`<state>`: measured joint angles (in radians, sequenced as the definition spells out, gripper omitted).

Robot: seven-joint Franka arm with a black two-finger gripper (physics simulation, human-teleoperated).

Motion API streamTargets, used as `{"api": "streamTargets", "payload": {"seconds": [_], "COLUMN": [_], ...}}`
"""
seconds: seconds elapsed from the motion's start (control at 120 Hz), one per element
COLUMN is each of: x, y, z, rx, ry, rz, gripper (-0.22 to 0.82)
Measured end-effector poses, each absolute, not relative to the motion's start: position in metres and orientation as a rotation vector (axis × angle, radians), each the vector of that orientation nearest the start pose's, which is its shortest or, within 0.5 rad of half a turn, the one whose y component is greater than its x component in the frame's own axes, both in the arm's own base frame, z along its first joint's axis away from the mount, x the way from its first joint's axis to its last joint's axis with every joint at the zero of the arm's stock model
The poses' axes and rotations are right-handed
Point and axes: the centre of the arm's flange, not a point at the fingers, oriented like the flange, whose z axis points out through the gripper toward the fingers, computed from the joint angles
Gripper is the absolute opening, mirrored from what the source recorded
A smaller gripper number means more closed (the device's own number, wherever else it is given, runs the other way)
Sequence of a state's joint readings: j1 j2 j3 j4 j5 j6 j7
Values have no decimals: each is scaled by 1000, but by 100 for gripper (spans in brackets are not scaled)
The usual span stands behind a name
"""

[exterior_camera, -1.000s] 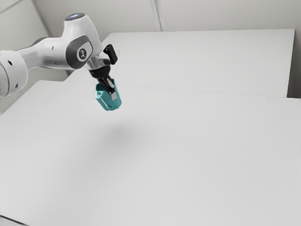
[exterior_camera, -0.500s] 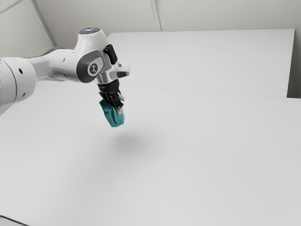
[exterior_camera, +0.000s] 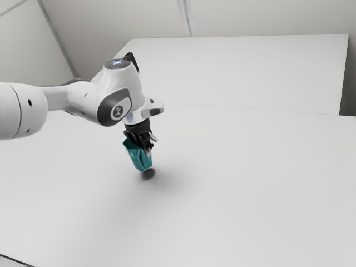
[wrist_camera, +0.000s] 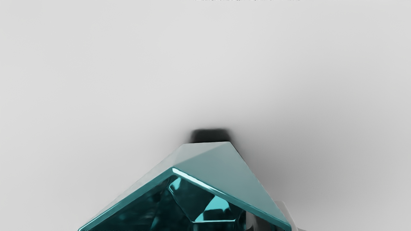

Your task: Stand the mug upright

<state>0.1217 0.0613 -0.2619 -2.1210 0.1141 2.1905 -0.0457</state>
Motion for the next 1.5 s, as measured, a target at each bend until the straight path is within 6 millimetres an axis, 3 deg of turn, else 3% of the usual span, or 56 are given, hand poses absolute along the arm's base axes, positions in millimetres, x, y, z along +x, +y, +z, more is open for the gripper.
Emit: {"api": "streamTargets", "payload": {"seconds": [0.258, 0.567, 1.067, 1.292, 1.5], "x": [550, 555, 535, 533, 528], "y": [-72, -79, -76, -77, -75], "z": [370, 351, 338, 339, 372], "rx": [-3077, -3105, -3126, -3129, -3114], "ry": [164, 105, -90, -116, -130], "rz": [-185, -256, -70, -41, -83], "gripper": [-17, -17, -17, 28, 48]}}
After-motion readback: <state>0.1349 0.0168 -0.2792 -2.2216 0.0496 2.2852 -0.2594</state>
